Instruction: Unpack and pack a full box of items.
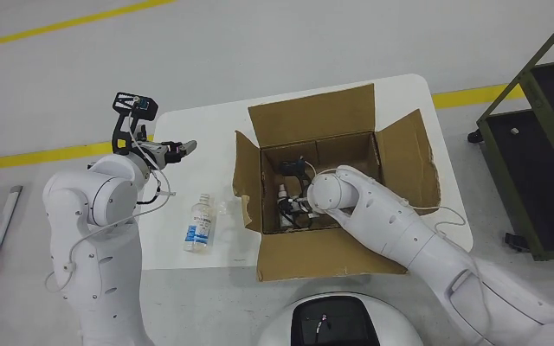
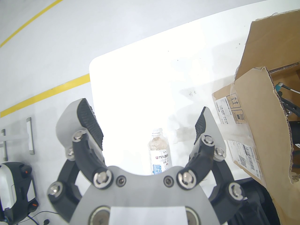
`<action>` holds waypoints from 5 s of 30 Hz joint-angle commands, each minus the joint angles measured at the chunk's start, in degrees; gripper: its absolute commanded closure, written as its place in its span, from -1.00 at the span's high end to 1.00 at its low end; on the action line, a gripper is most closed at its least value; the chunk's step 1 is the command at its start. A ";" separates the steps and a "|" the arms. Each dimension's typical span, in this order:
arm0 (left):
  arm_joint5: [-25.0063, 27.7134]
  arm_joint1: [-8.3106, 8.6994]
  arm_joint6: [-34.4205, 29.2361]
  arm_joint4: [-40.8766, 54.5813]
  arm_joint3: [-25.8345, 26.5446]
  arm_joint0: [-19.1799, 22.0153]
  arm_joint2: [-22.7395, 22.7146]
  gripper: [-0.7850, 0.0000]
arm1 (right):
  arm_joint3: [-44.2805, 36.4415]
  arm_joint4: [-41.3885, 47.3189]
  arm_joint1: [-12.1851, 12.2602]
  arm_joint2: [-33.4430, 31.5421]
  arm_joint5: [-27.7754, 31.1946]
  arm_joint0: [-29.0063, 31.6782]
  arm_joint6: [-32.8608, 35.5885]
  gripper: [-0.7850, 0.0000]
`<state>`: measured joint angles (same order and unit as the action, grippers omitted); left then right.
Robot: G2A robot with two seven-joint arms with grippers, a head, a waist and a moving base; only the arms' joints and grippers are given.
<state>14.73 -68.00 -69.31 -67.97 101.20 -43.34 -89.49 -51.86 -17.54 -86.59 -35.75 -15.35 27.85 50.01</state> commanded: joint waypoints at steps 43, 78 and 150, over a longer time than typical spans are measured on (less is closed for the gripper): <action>0.00 0.00 0.00 0.00 0.00 0.00 0.00 1.00 | -37.54 -14.90 11.00 -25.63 9.60 21.89 1.33 -1.00; 0.00 0.00 0.00 0.00 0.00 0.00 0.00 1.00 | -62.65 -11.98 15.23 -49.31 27.11 42.91 -13.47 -1.00; 0.00 0.00 0.00 0.00 0.00 0.00 0.00 1.00 | -59.63 -34.75 19.23 -60.18 12.49 59.53 6.61 -0.68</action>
<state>14.73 -68.00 -69.31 -67.97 101.20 -43.34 -89.49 -111.66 -52.31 -67.38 -96.04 -2.81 87.54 56.62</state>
